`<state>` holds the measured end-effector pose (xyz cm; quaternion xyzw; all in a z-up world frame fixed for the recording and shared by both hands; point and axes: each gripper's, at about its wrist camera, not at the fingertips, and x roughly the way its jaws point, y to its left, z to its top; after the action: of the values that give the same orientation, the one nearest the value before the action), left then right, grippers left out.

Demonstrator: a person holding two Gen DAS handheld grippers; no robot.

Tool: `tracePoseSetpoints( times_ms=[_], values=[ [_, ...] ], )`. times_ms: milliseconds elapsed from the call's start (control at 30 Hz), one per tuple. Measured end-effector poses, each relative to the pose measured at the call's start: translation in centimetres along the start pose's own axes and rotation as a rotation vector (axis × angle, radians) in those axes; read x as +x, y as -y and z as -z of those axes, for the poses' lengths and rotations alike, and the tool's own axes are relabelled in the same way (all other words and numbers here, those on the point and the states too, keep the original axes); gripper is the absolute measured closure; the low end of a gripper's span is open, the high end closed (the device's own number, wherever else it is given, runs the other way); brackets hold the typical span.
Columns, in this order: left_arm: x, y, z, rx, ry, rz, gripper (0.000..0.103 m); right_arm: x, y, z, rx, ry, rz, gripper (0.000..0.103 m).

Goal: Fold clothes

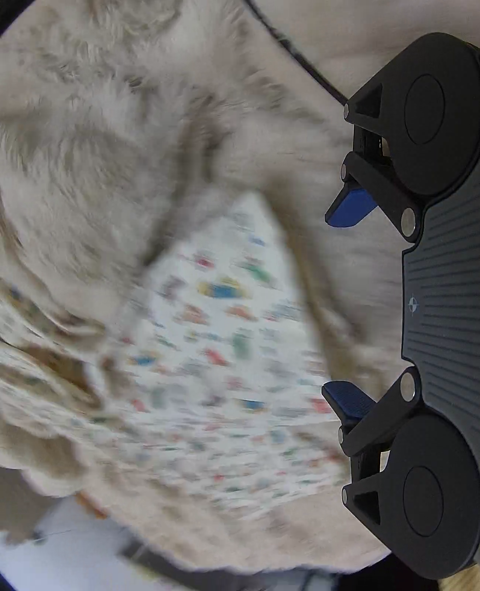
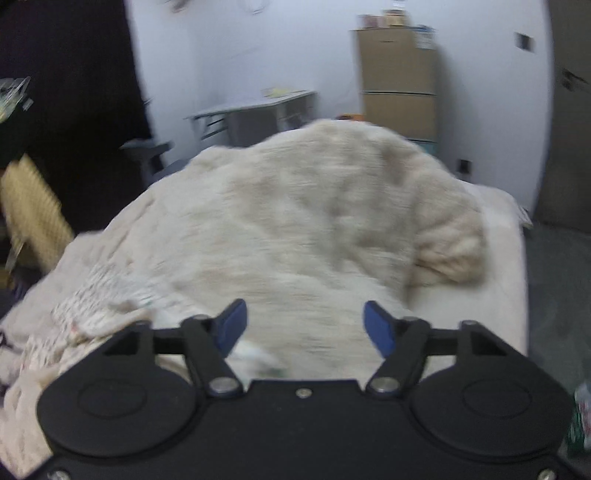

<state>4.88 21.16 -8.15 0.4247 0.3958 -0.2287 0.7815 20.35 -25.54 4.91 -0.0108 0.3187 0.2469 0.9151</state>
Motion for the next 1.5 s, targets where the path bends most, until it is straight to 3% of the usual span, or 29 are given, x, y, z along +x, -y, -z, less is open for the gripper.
tracePoseSetpoints(
  times_ms=[33, 100, 267, 367, 567, 800, 1500],
  values=[
    [0.5, 0.6, -0.8, 0.02, 0.027, -0.019, 0.022, 0.8, -2.7, 0.1, -0.035, -0.002, -0.049, 0.023],
    [1.6, 0.2, -2.0, 0.004, 0.015, 0.003, 0.042, 1.8, -5.9, 0.5, -0.069, -0.003, -0.133, 0.023],
    [2.8, -2.6, -3.3, -0.093, -0.037, 0.082, 0.042, 3.7, -12.9, 1.6, -0.204, -0.015, -0.258, 0.023],
    [2.6, -2.7, -3.5, -0.103, -0.052, 0.09, 0.05, 4.5, -14.9, 2.2, -0.231, -0.032, -0.291, 0.023],
    [2.6, -2.2, -4.0, -0.105, -0.063, 0.105, 0.063, 5.0, -15.0, 2.0, -0.208, -0.041, -0.288, 0.023],
    [2.3, -1.3, -4.2, -0.08, -0.068, 0.094, 0.069, 4.3, -14.3, 2.0, -0.213, -0.036, -0.281, 0.024],
    [1.9, -1.5, -4.3, -0.086, -0.063, 0.1, 0.076, 3.6, -13.6, 0.9, -0.249, -0.004, -0.216, 0.024]
  ],
)
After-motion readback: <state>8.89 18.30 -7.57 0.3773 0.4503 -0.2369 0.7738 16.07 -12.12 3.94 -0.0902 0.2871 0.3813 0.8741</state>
